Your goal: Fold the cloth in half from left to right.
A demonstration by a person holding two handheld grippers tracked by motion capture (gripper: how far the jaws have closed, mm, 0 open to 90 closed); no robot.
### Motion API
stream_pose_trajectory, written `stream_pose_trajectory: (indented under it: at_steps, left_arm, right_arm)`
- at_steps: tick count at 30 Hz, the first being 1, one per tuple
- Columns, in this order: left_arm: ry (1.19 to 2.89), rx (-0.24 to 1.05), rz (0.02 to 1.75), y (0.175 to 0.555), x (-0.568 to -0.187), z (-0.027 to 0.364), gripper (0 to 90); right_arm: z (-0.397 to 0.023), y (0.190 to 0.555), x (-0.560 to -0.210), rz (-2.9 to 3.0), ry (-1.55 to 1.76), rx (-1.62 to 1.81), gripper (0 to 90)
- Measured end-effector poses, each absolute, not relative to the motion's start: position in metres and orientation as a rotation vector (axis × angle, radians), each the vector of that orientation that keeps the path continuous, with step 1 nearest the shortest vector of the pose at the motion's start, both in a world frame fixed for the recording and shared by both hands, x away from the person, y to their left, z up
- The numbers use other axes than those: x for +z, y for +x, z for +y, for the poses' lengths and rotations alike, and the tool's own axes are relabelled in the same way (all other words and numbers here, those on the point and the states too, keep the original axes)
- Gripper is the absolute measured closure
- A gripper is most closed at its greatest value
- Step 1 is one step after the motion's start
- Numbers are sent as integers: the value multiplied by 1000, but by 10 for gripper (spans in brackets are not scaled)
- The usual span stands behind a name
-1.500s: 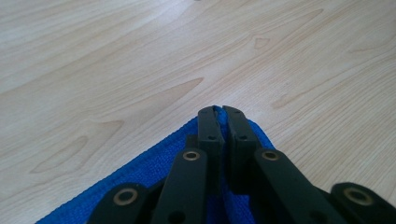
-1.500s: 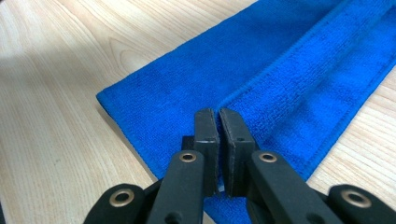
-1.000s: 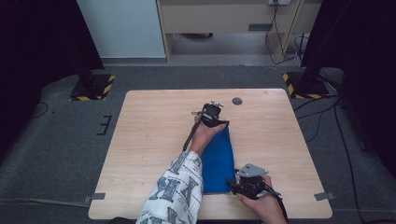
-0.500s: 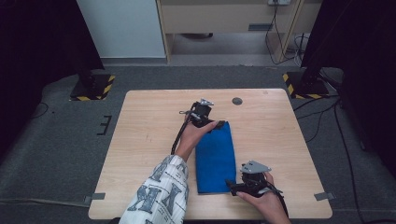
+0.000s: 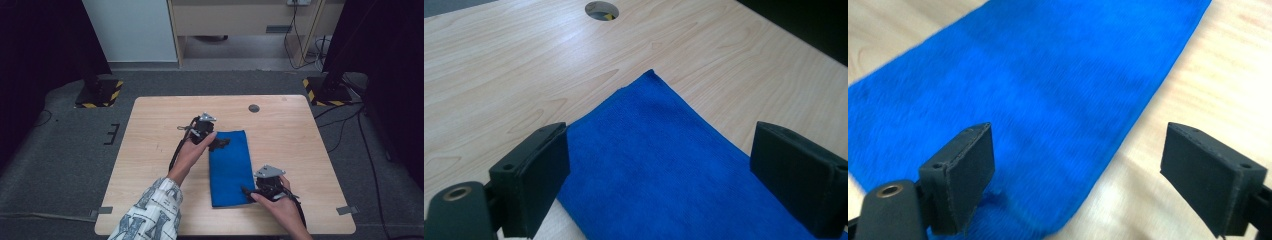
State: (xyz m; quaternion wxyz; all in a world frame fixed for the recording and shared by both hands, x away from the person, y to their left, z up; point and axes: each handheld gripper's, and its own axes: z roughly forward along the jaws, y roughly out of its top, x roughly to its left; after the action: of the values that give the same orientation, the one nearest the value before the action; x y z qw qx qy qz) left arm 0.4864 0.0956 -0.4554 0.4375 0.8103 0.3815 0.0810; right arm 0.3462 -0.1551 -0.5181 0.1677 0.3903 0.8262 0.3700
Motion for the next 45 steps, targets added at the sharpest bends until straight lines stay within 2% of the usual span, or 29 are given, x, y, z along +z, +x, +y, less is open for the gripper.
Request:
stream_pose_trajectory:
  at_steps: [11,19,29,35,45]
  left_arm:
    - [2009,209,1029,492,-471,124,78]
    - [2017,246,1080,503,-483,122,88]
    - [2048,268,1097,511,-489,114,93]
    - [2063,287,1139,517,-496,121,96]
    - [2065,311,1222,523,-506,122,188]
  right_arm:
    - [-162,399,-515,2314,1191,1099,184]
    - [-162,435,-509,2338,1207,1107,245]
    - [-155,486,-503,2333,1235,1072,259]
    - [-144,500,-503,2340,1228,1046,298]
    - [-125,517,-508,2360,1181,937,353]
